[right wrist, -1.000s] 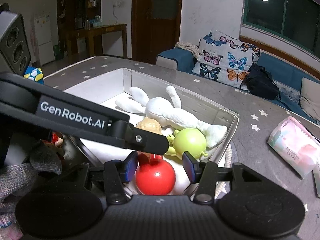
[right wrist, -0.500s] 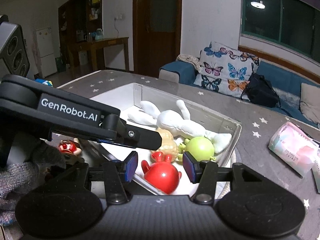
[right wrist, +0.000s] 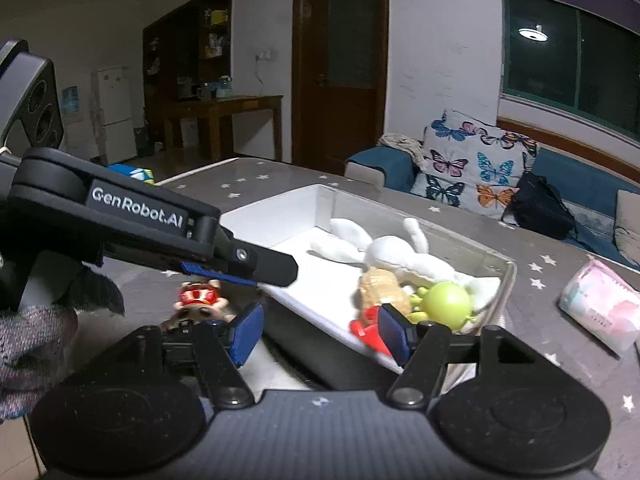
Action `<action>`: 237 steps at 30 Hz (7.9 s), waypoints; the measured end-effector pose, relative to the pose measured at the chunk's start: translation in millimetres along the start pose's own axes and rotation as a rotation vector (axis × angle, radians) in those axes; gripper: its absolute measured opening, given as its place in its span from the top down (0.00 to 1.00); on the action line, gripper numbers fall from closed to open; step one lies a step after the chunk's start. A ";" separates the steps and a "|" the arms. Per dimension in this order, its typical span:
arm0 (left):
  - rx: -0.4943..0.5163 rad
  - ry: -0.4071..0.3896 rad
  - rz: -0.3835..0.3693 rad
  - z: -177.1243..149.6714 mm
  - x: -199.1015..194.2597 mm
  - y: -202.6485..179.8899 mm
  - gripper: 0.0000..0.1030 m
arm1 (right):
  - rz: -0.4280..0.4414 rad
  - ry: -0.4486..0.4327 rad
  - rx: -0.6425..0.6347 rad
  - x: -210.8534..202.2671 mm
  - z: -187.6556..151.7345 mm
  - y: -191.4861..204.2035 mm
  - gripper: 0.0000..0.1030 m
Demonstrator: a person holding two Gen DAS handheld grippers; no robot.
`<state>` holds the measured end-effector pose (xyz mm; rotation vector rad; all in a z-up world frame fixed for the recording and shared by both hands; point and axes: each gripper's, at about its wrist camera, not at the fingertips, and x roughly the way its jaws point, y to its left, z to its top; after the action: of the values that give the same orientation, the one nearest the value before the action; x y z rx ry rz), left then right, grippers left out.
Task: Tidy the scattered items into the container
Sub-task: 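Move both tools down to the red-and-black doll figure and close on it, then lift the doll with both tools and carry it over the box, then lower the doll into the box beside the rabbit, then open both tools to release the doll and pull them back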
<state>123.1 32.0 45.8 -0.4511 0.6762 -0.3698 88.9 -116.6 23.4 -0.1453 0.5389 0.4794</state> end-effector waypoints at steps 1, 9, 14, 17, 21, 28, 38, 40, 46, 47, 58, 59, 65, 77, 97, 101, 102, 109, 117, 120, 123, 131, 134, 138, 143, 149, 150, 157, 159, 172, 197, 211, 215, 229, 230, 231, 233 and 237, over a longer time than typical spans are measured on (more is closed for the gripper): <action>-0.002 -0.006 0.010 -0.7 -4.3 3.0 0.64 | 0.009 -0.001 -0.002 -0.8 -1.3 3.1 0.37; -0.054 -0.034 0.080 -9.3 -32.6 34.6 0.64 | 0.071 0.008 -0.010 4.1 -12.4 24.9 0.26; -0.089 -0.038 0.099 -18.3 -44.1 53.5 0.64 | 0.107 0.027 -0.018 11.0 -19.5 38.3 0.20; -0.123 -0.039 0.102 -21.3 -47.3 64.5 0.64 | 0.129 0.038 -0.026 15.8 -21.6 47.0 0.17; -0.173 -0.035 0.091 -21.4 -48.4 77.0 0.64 | 0.149 0.059 -0.033 26.7 -22.9 56.9 0.17; -0.264 -0.028 0.047 -20.8 -43.4 95.0 0.63 | 0.156 0.088 -0.044 45.6 -22.5 66.8 0.17; -0.443 -0.025 -0.029 -25.6 -28.6 126.3 0.63 | 0.156 0.119 -0.021 62.5 -23.6 67.1 0.18; -0.453 -0.035 -0.042 -26.2 -27.8 129.3 0.63 | 0.157 0.123 -0.016 64.8 -24.1 67.3 0.18; -0.457 -0.042 -0.047 -28.7 -24.2 134.3 0.62 | 0.165 0.131 -0.004 71.0 -24.5 68.0 0.19; -0.465 -0.034 -0.048 -29.5 -22.9 136.3 0.62 | 0.166 0.134 -0.001 72.2 -24.7 68.0 0.19; -0.496 -0.017 -0.079 -36.4 -12.2 143.2 0.60 | 0.174 0.160 0.022 80.2 -31.2 68.7 0.32; -0.499 -0.017 -0.082 -36.8 -11.7 143.7 0.59 | 0.175 0.161 0.026 80.3 -31.6 68.3 0.33; -0.504 -0.012 -0.084 -39.0 -9.0 143.2 0.56 | 0.173 0.160 0.037 81.2 -33.0 66.9 0.33; -0.484 -0.011 -0.052 -44.7 -16.1 133.2 0.55 | 0.175 0.158 0.042 75.9 -35.8 70.5 0.33; -0.378 -0.048 -0.052 -30.0 -38.6 85.6 0.55 | 0.166 0.076 0.068 30.9 -27.6 65.8 0.33; -0.351 -0.066 -0.074 -12.1 -36.8 72.6 0.55 | 0.148 0.037 0.059 23.3 -15.1 59.5 0.33; -0.342 -0.070 -0.078 -6.7 -35.7 69.6 0.55 | 0.142 0.028 0.059 22.5 -10.7 57.1 0.33; -0.314 -0.084 -0.105 32.0 -18.3 55.3 0.55 | 0.106 -0.015 0.059 27.9 22.1 36.5 0.33; -0.303 -0.069 -0.083 64.9 21.6 55.2 0.55 | 0.087 0.014 0.077 64.6 50.5 9.4 0.33; -0.313 -0.049 -0.069 71.5 39.5 61.1 0.55 | 0.093 0.041 0.099 82.2 53.7 -2.6 0.33; -0.316 -0.031 -0.054 74.5 54.8 64.6 0.55 | 0.101 0.072 0.117 98.2 54.6 -12.7 0.33; -0.327 0.013 -0.012 75.2 83.1 73.5 0.55 | 0.120 0.164 0.177 128.2 48.4 -27.6 0.33; -0.321 0.025 0.013 74.4 88.7 76.2 0.59 | 0.122 0.191 0.182 135.3 47.3 -29.6 0.33; -0.300 0.040 0.041 72.7 93.7 76.7 0.60 | 0.119 0.228 0.195 146.2 46.4 -32.4 0.33; -0.278 0.044 0.062 72.4 98.6 75.9 0.60 | 0.118 0.257 0.188 154.3 44.3 -30.5 0.33; -0.225 0.058 0.102 70.9 104.3 72.5 0.60 | 0.115 0.305 0.187 167.5 39.4 -27.5 0.33; -0.215 0.062 0.103 70.8 105.3 71.9 0.60 | 0.108 0.309 0.182 167.8 39.1 -26.1 0.33; -0.175 0.064 0.116 69.1 107.5 69.6 0.60 | 0.078 0.374 0.134 174.1 40.9 -15.3 0.33; -0.174 0.064 0.116 68.7 107.5 69.7 0.60 | 0.072 0.382 0.123 174.5 40.8 -12.6 0.33; -0.132 0.068 0.128 68.8 106.8 67.1 0.60 | 0.054 0.395 0.109 175.5 40.2 -12.1 0.32; -0.087 0.045 0.153 67.3 93.0 61.5 0.60 | 0.030 0.329 0.090 160.2 36.4 -10.7 0.31; -0.057 0.009 0.166 63.2 75.5 50.7 0.60 | 0.006 0.235 0.036 136.3 38.7 0.3 0.23; -0.040 -0.006 0.172 60.7 67.9 46.0 0.60 | 0.001 0.213 0.045 127.1 37.2 -0.1 0.21; 0.016 -0.051 0.174 45.6 31.9 26.1 0.60 | -0.017 0.110 0.086 82.1 29.8 2.6 0.05; 0.022 -0.055 0.177 44.1 29.3 24.6 0.60 | -0.022 0.105 0.085 79.6 29.1 3.1 0.05; 0.028 -0.061 0.181 42.5 26.7 23.2 0.60 | -0.024 0.101 0.087 77.4 28.5 3.8 0.05; 0.034 -0.068 0.186 39.6 22.0 21.4 0.60 | -0.023 0.093 0.096 72.8 26.8 3.2 0.03; 0.048 -0.078 0.190 33.7 14.0 16.8 0.60 | -0.028 0.076 0.116 63.8 23.4 3.6 0.00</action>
<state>158.7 48.9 53.3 -0.3504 0.6277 -0.1874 145.9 -81.9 9.8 -0.0601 0.6368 0.4153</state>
